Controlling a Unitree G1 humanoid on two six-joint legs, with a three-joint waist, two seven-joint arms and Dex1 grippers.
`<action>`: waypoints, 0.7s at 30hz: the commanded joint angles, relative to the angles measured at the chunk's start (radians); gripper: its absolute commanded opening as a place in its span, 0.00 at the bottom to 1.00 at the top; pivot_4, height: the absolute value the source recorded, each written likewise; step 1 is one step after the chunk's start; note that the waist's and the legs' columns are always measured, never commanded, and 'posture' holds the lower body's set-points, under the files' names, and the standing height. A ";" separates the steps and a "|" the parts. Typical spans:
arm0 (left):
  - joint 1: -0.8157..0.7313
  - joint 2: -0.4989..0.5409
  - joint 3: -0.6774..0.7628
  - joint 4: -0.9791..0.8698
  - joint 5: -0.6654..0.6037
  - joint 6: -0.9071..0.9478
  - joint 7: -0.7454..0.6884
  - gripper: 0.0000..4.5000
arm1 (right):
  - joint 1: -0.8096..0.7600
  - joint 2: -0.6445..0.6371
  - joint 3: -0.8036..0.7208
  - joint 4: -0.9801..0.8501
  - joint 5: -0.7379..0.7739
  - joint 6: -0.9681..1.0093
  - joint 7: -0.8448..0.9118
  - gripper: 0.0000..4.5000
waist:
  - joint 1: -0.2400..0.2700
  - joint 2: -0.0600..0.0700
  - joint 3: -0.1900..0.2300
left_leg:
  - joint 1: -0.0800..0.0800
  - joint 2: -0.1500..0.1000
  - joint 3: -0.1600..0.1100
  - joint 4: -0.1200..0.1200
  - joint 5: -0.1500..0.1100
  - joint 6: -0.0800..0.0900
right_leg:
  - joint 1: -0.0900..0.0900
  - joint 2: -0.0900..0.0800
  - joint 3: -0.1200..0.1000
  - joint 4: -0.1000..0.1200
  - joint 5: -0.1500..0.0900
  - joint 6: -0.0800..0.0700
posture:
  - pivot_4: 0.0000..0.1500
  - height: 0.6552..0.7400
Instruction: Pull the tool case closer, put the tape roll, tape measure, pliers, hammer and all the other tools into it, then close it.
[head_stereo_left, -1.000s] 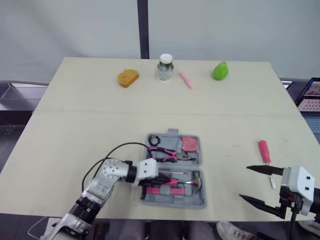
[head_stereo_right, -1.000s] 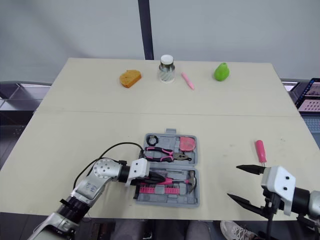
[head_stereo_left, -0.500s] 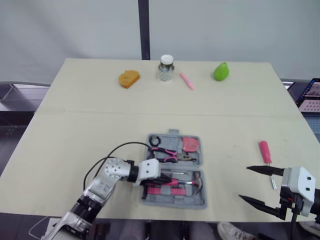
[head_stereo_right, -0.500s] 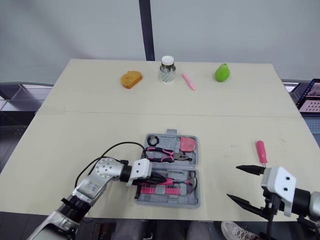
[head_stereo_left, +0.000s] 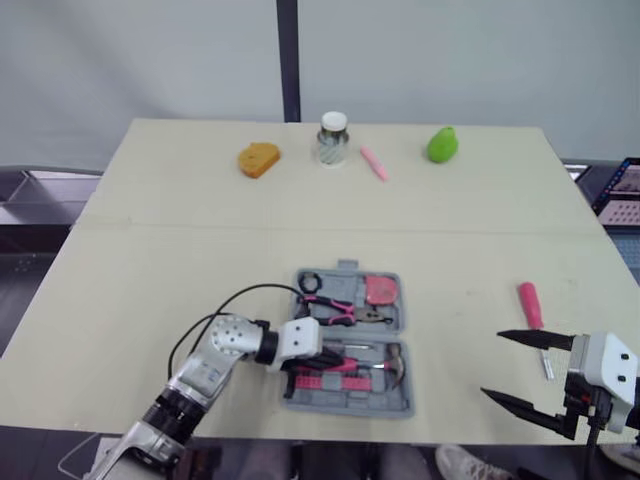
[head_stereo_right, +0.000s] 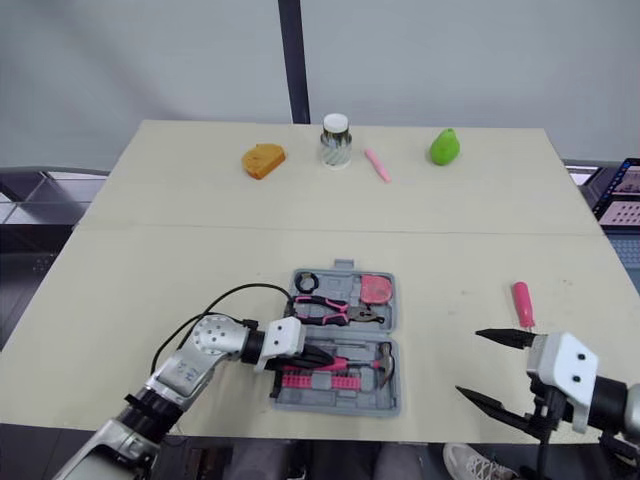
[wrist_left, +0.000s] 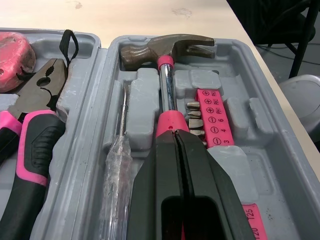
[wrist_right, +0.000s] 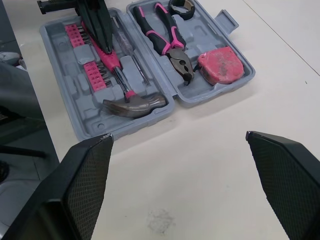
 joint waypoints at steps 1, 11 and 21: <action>0.040 0.021 -0.076 0.103 0.104 0.042 0.012 0.02 | 0.007 0.009 -0.035 -0.028 0.020 0.003 -0.010 1.00 | 0.000 0.001 -0.002 | 0.001 0.000 0.000 0.000 0.000 0.000 | 0.001 0.000 0.000 0.000 0.000 0.000 | 1.00 0.47; 0.046 0.038 -0.121 0.111 0.138 0.059 0.025 0.02 | 0.013 0.013 -0.043 -0.031 0.022 0.004 -0.009 1.00 | 0.001 0.007 -0.010 | 0.013 0.001 -0.001 -0.006 -0.005 -0.001 | 0.016 -0.002 0.003 -0.012 0.000 0.000 | 1.00 0.47; 0.039 0.044 -0.159 0.128 0.185 0.061 0.041 0.02 | 0.019 0.010 -0.052 -0.035 0.024 0.007 -0.009 1.00 | 0.002 0.012 -0.015 | 0.018 0.002 -0.003 -0.007 -0.010 -0.005 | 0.027 -0.004 0.003 -0.024 0.001 0.002 | 1.00 0.47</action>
